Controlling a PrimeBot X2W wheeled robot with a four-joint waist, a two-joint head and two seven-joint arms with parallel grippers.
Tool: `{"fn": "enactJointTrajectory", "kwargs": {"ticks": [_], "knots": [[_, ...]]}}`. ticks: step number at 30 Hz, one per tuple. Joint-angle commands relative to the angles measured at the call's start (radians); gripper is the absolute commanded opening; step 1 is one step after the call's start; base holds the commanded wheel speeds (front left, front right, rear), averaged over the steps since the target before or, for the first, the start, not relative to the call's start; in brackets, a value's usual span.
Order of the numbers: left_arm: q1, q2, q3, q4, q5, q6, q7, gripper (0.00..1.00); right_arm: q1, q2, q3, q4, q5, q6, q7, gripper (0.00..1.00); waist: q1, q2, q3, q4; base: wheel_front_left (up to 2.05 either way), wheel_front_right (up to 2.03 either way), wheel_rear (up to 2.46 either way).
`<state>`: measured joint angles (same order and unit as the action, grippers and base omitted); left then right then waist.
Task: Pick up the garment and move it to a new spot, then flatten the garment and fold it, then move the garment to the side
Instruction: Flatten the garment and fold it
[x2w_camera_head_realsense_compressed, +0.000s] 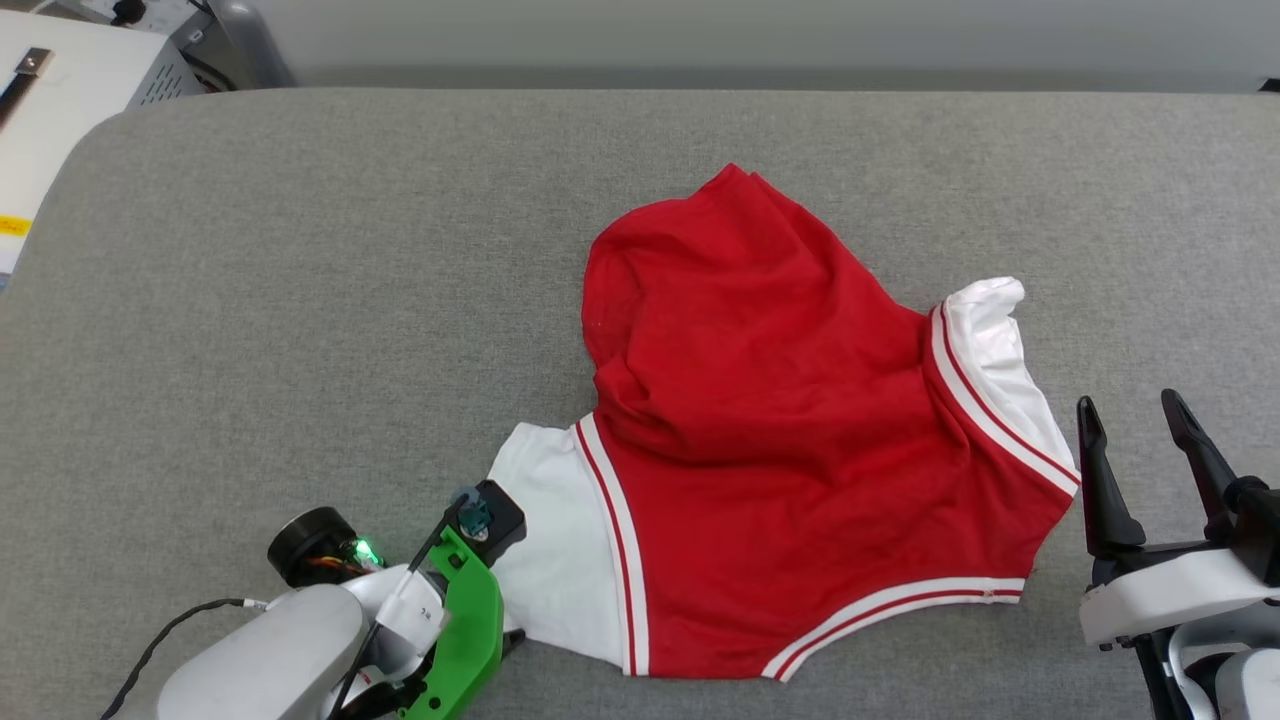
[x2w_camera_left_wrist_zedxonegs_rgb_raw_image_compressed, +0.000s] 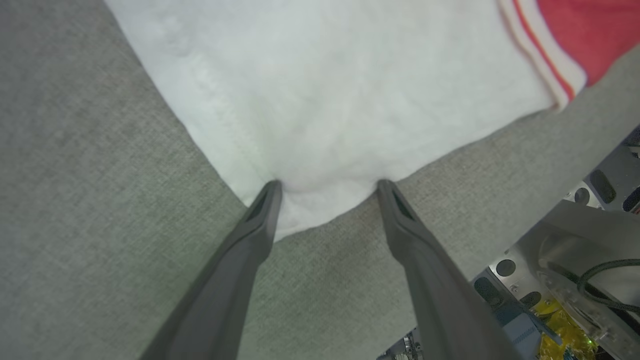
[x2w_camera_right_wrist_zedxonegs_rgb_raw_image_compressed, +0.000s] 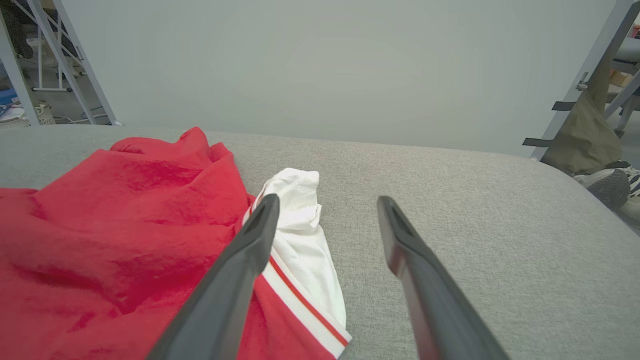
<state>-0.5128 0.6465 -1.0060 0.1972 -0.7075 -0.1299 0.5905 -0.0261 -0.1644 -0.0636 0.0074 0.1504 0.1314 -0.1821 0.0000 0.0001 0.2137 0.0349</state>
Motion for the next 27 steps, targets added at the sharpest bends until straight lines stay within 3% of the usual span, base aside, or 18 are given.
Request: {"fn": "enactJointTrajectory", "kwargs": {"ticks": [1, 6, 7, 8, 18, 27], "knots": [[-0.004, -0.002, -0.019, 0.041, 0.013, -0.001, -0.009, 1.00, -0.017, 0.004, -0.001, -0.003, -0.009, -0.001, -0.010, 1.00, 0.0000, -0.0001, 0.025, -0.010, 0.00, 0.00, 0.00], [-0.006, -0.019, -0.081, 0.113, 0.028, -0.001, -0.044, 1.00, -0.019, 0.009, -0.004, 0.001, -0.014, -0.001, -0.013, 1.00, 0.0000, -0.0001, 0.035, -0.009, 0.00, 0.00, 0.00], [-0.011, -0.019, -0.092, 0.124, 0.033, -0.001, -0.055, 0.42, -0.019, 0.010, -0.006, 0.002, -0.015, -0.001, -0.013, 1.00, 0.0000, -0.0001, 0.034, -0.008, 0.00, 0.00, 0.00], [-0.015, -0.020, -0.101, 0.132, 0.039, -0.001, -0.066, 0.00, -0.019, 0.011, -0.007, 0.003, -0.015, -0.001, -0.013, 1.00, 0.0000, -0.0001, 0.033, -0.006, 0.00, 0.00, 0.00], [-0.043, 0.002, -0.082, 0.170, 0.051, 0.014, -0.200, 0.00, 0.007, 0.019, -0.026, 0.012, -0.019, -0.001, -0.014, 1.00, 0.0000, -0.0001, -0.027, 0.016, 0.00, 0.00, 0.00], [0.018, 0.112, 0.015, 0.154, -0.015, 0.108, -0.288, 0.00, 0.048, 0.023, -0.048, 0.017, -0.013, -0.001, -0.014, 1.00, 0.0000, -0.0001, -0.071, 0.027, 0.00, 0.00, 0.00]]}}
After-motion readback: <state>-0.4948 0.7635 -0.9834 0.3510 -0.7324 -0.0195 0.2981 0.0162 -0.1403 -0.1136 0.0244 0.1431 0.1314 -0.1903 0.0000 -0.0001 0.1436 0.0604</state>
